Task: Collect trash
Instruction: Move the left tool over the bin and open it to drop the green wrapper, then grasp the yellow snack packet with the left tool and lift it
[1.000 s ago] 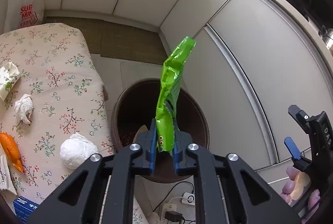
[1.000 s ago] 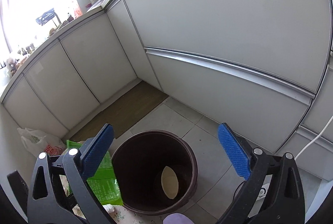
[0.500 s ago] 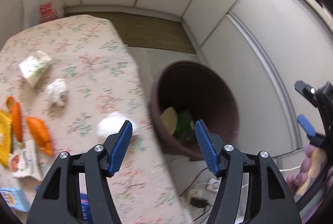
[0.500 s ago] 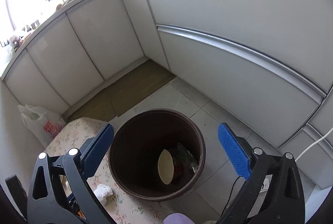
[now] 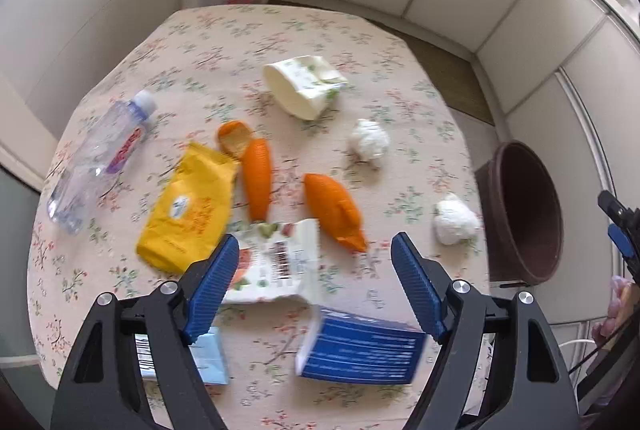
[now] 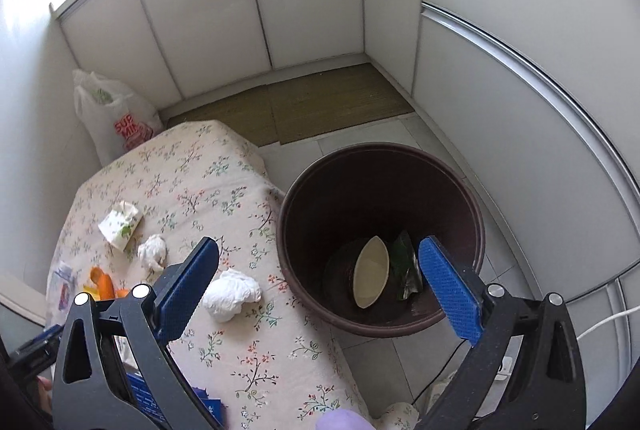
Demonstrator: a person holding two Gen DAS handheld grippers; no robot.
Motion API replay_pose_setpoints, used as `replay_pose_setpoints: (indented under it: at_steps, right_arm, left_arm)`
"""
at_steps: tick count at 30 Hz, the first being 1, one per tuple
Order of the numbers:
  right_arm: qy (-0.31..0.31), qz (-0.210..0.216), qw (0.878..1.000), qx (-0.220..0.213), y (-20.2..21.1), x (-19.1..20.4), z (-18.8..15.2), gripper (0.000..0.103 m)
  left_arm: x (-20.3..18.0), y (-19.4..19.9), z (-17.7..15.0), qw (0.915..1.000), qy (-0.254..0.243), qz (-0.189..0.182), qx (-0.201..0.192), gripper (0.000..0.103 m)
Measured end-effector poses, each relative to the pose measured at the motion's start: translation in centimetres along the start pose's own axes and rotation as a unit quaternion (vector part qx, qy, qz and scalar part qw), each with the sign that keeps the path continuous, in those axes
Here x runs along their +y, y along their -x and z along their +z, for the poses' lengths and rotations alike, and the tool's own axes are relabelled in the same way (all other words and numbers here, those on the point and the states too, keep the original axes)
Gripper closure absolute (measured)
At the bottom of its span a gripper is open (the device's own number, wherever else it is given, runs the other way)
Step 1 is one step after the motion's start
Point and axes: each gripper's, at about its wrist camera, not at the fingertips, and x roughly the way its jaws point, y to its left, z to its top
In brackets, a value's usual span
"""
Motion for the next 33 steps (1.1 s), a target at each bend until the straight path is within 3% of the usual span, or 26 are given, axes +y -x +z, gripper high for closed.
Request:
replay_pose_setpoints:
  at_steps: [3, 5, 7, 9, 19, 23, 26, 28, 31, 33]
  right_arm:
    - [0.035, 0.009, 0.999, 0.012, -0.4, 2.3, -0.5, 0.007]
    - [0.058, 0.012, 0.998, 0.02, -0.8, 3.7, -1.2, 0.007]
    - [0.086, 0.009, 0.996, 0.029, -1.4, 5.3, -1.9, 0.007]
    - [0.109, 0.008, 0.993, 0.036, -1.8, 6.8, -2.5, 0.007]
    - [0.148, 0.038, 0.985, 0.083, -4.1, 10.9, -4.8, 0.007]
    - [0.151, 0.043, 0.983, 0.094, -4.5, 11.6, -5.2, 0.007]
    - [0.154, 0.049, 0.982, 0.101, -4.6, 12.0, -5.4, 0.007]
    - [0.154, 0.055, 0.981, 0.105, -4.7, 12.2, -5.4, 0.007]
    - [0.151, 0.065, 0.98, 0.114, -4.8, 12.4, -5.5, 0.007]
    - [0.145, 0.072, 0.979, 0.122, -5.0, 12.4, -5.6, 0.007]
  left_arm:
    - [5.0, -1.2, -0.9, 0.9982, 0.057, 0.012, 0.016, 0.027]
    - [8.0, -2.7, -0.8, 0.9935, 0.097, 0.026, 0.054, 0.027]
    - [9.6, -3.9, -0.1, 0.9916, 0.103, 0.009, 0.078, 0.027]
    - [10.8, -4.3, 0.6, 0.9915, 0.103, 0.035, 0.072, 0.027]
    - [12.2, -8.5, 2.7, 0.9892, 0.108, 0.038, 0.091, 0.027]
    - [11.6, -9.8, 2.5, 0.9899, 0.086, 0.037, 0.106, 0.027]
    - [10.5, -10.0, 2.2, 0.9911, 0.061, 0.062, 0.1, 0.027]
    - [9.7, -10.2, 2.0, 0.9911, 0.039, 0.083, 0.097, 0.035]
    - [8.7, -10.0, 1.7, 0.9914, 0.007, 0.101, 0.083, 0.059]
    - [8.5, -9.7, 1.7, 0.9926, 0.01, 0.089, 0.082, 0.085]
